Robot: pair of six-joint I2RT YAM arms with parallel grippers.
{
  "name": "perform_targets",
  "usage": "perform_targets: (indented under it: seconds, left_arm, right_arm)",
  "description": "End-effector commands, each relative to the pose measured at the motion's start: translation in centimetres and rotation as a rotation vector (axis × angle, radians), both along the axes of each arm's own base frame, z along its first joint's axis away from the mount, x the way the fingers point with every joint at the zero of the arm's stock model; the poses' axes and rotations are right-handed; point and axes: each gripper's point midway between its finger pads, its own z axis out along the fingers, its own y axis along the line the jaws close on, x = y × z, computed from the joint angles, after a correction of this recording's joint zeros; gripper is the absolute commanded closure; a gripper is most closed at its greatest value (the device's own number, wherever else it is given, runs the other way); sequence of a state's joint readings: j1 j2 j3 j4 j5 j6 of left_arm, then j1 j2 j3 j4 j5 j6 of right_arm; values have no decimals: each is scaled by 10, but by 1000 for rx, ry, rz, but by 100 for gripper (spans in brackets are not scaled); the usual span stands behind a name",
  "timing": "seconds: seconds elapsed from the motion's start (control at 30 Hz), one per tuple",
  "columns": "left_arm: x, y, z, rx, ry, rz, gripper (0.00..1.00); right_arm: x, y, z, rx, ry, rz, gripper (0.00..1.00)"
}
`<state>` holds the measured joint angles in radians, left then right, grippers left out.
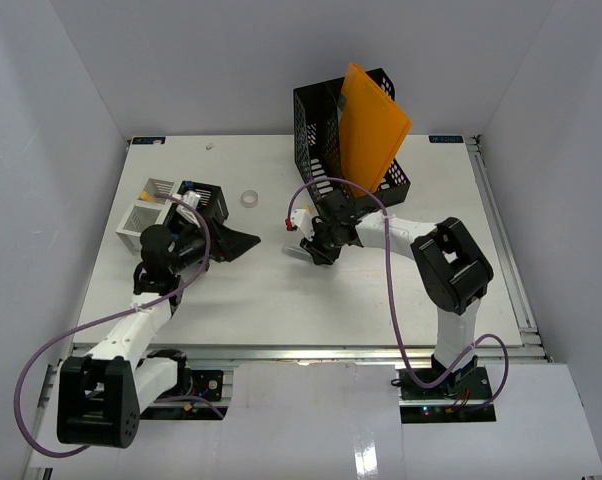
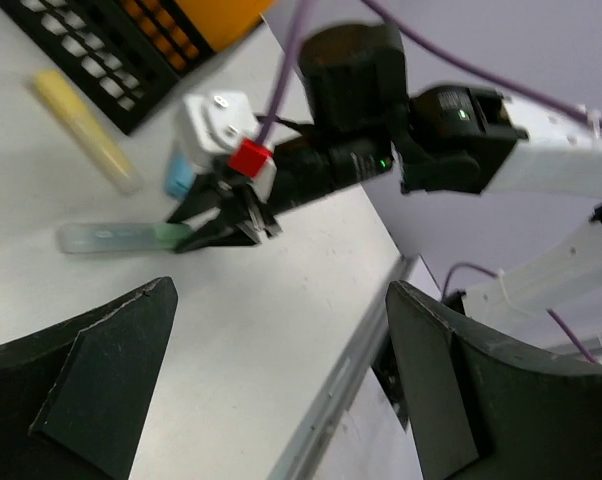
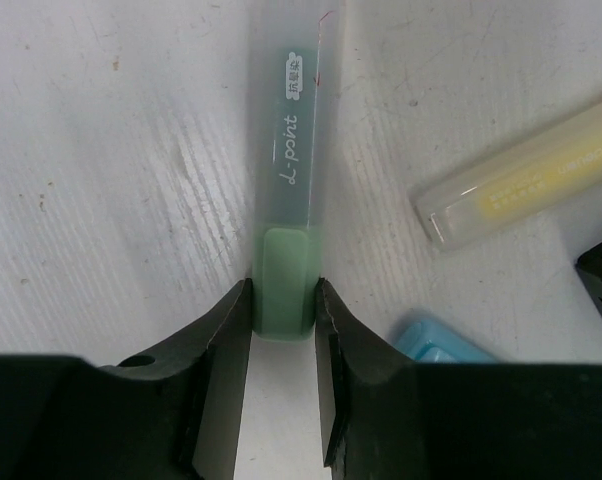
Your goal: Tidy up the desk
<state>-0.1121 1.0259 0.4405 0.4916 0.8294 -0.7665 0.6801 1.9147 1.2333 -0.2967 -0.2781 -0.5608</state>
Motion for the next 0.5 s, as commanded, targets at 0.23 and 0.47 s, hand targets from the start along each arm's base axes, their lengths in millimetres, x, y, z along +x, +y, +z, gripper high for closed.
perform_targets:
  seconds: [0.23, 0.47]
  left_arm:
    - [23, -53, -18, -90, 220, 279, 2]
    - [36, -92, -19, -151, 292, 304, 2]
  right_arm:
    - [-54, -19, 87, 299, 129, 3, 92]
    - [-60, -34, 120, 429, 121, -36, 92]
